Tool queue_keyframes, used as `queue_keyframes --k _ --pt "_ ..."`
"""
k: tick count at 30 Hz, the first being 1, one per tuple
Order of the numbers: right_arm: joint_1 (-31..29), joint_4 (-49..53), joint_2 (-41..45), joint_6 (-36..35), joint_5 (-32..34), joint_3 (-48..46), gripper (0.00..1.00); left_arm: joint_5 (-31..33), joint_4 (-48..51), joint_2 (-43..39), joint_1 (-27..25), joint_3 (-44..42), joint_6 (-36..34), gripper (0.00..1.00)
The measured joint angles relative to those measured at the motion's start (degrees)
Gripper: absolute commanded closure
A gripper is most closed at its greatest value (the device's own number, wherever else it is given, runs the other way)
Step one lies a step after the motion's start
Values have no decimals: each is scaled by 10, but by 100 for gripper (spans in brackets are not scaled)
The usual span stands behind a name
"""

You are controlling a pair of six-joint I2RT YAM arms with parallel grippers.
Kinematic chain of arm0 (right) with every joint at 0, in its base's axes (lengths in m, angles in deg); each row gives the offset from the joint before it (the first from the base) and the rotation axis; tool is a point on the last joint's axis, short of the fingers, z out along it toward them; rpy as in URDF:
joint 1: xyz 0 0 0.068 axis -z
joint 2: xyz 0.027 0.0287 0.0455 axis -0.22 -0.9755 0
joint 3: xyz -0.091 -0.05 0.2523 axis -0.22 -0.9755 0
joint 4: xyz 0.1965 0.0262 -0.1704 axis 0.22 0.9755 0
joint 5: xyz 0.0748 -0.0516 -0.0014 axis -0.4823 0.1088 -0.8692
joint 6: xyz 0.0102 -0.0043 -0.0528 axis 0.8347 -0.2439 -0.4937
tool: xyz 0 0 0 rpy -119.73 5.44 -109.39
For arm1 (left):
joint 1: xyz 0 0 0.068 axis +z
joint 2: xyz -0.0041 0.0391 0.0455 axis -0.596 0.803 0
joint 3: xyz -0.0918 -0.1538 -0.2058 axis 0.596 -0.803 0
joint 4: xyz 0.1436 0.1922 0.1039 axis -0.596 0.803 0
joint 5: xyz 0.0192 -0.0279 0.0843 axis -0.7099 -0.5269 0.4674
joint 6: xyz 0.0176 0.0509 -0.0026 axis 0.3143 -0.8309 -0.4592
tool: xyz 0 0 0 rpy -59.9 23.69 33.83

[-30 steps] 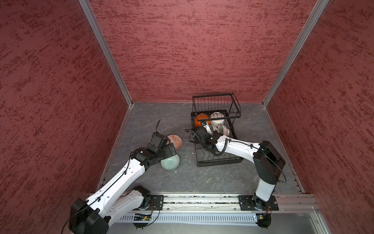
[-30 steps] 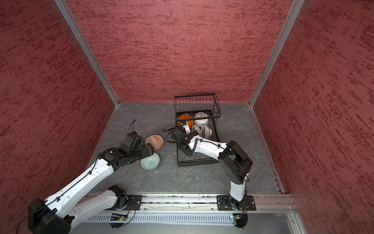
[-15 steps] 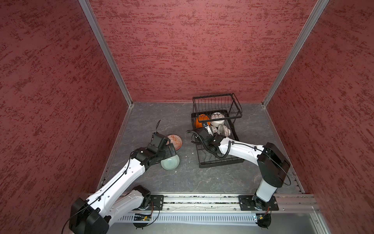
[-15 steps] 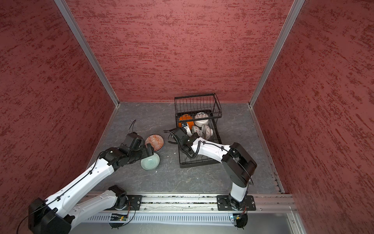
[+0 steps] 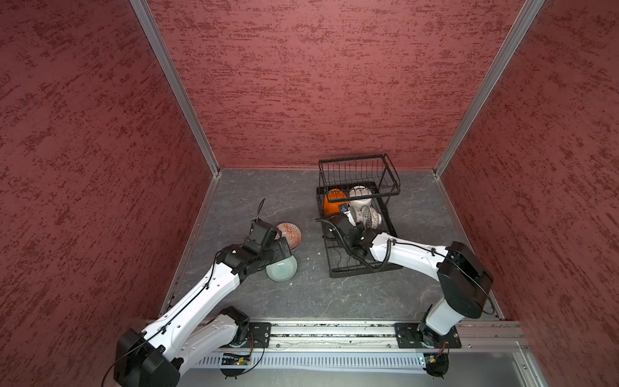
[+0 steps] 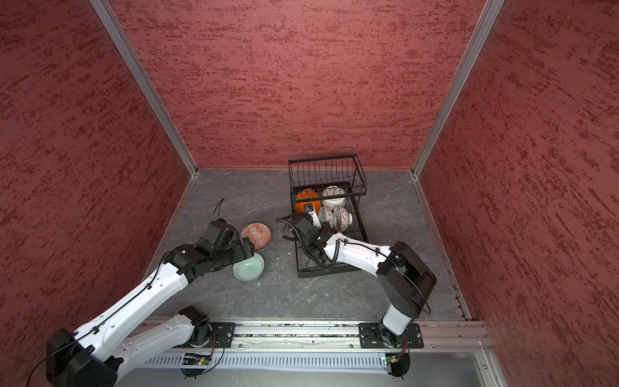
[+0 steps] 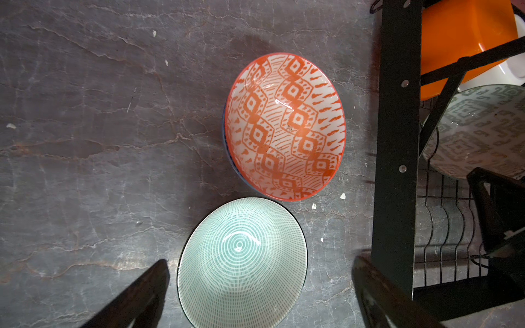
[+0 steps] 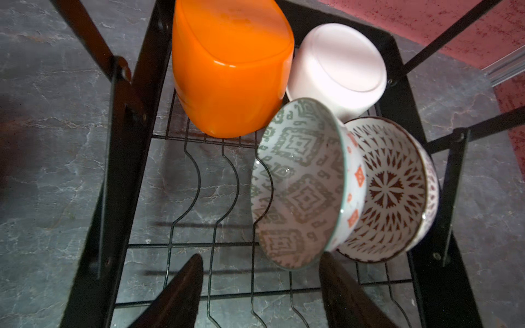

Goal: Load the bowls into the dish rack
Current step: 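Open and withdraw the right gripper while the left lowers toward the mint-green bowl, then grasp the mint-green striped bowl rim with the left gripper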

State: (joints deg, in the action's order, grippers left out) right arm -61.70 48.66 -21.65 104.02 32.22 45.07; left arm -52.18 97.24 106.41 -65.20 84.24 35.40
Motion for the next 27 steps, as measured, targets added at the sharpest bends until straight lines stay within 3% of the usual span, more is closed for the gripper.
queue_keyframes --k 17,27 --pt "0 -9 90 -1 -50 -9 31 -5 81 20 0 -6 35 1" --pt "0 -15 132 1 -75 -22 30 -39 96 28 -1 -54 59 21"
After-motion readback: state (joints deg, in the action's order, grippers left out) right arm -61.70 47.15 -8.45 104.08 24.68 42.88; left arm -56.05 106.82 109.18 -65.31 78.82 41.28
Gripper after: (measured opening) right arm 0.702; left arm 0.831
